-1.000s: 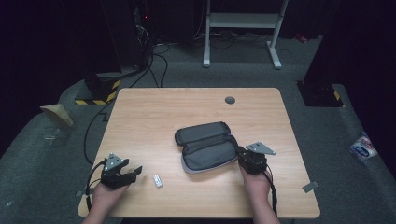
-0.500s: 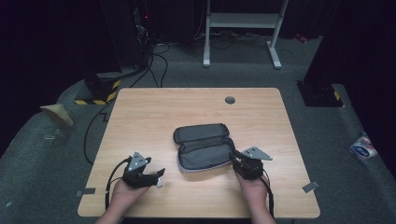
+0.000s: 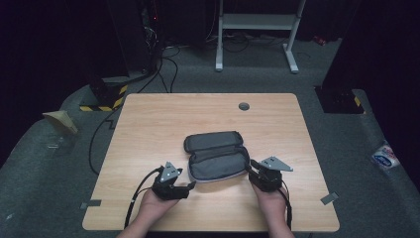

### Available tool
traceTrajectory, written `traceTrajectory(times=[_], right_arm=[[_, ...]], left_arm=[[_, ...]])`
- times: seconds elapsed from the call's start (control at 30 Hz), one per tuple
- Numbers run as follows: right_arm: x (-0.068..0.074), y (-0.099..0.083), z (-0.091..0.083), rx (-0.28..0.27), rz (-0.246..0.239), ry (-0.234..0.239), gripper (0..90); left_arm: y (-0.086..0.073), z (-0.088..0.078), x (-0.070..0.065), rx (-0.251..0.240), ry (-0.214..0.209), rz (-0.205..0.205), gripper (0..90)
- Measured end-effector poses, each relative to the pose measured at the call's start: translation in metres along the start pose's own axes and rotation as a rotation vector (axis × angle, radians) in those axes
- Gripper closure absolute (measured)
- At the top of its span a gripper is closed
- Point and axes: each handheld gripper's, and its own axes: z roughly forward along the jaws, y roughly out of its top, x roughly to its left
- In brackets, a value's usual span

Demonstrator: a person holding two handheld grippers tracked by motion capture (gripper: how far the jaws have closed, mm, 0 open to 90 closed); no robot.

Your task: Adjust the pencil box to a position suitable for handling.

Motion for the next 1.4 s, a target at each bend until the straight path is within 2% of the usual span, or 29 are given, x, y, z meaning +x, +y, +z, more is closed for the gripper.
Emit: traceTrajectory(times=[0.03, 0.13, 0.17, 0.3, 0.33, 0.43, 0.63, 0.77, 1.07, 1.2, 1.27, 1.37, 1.4], right_arm=[[-0.005, 0.001, 0.000, -0.002, 0.008, -0.014, 72.8], [-0.010, 0.003, 0.000, -0.011, 0.012, -0.035, 75.6], [-0.017, 0.005, 0.004, 0.003, 0.021, -0.062, 77.3], [-0.021, 0.000, 0.017, 0.055, 0.026, -0.082, 77.2], [-0.021, -0.001, 0.020, 0.063, 0.031, -0.084, 77.0], [-0.020, -0.005, 0.024, 0.074, 0.027, -0.081, 76.8], [-0.012, -0.007, 0.023, 0.078, 0.018, -0.059, 75.6], [-0.004, -0.009, 0.023, 0.076, 0.004, -0.040, 75.0], [0.009, -0.011, 0.024, 0.072, -0.013, -0.016, 74.9], [0.008, -0.010, 0.024, 0.068, -0.018, -0.012, 73.7], [0.007, -0.009, 0.022, 0.069, -0.007, -0.010, 72.8], [0.003, -0.009, 0.018, 0.055, -0.009, -0.014, 71.2], [0.002, -0.009, 0.017, 0.054, -0.006, -0.015, 70.8]], left_arm=[[0.001, 0.004, -0.004, 0.003, -0.001, -0.002, 29.0], [0.001, 0.006, -0.004, 0.009, 0.010, -0.005, 31.7], [0.001, 0.007, -0.004, 0.007, 0.016, -0.010, 33.2], [0.000, 0.009, -0.002, 0.011, 0.014, -0.023, 37.1], [0.000, 0.009, -0.001, 0.013, 0.021, -0.008, 38.2], [0.000, 0.008, 0.001, 0.006, 0.013, -0.033, 40.9], [-0.001, 0.007, 0.007, 0.006, 0.031, -0.051, 45.1], [-0.002, 0.004, 0.012, 0.005, 0.030, -0.072, 45.1], [-0.003, 0.000, 0.016, -0.009, 0.036, -0.085, 44.8], [-0.003, 0.000, 0.017, -0.014, 0.039, -0.085, 44.8], [-0.003, -0.002, 0.018, -0.014, 0.042, -0.064, 44.8], [-0.004, -0.004, 0.020, -0.015, 0.046, -0.063, 44.8], [-0.005, -0.005, 0.019, -0.019, 0.046, -0.076, 44.8]])
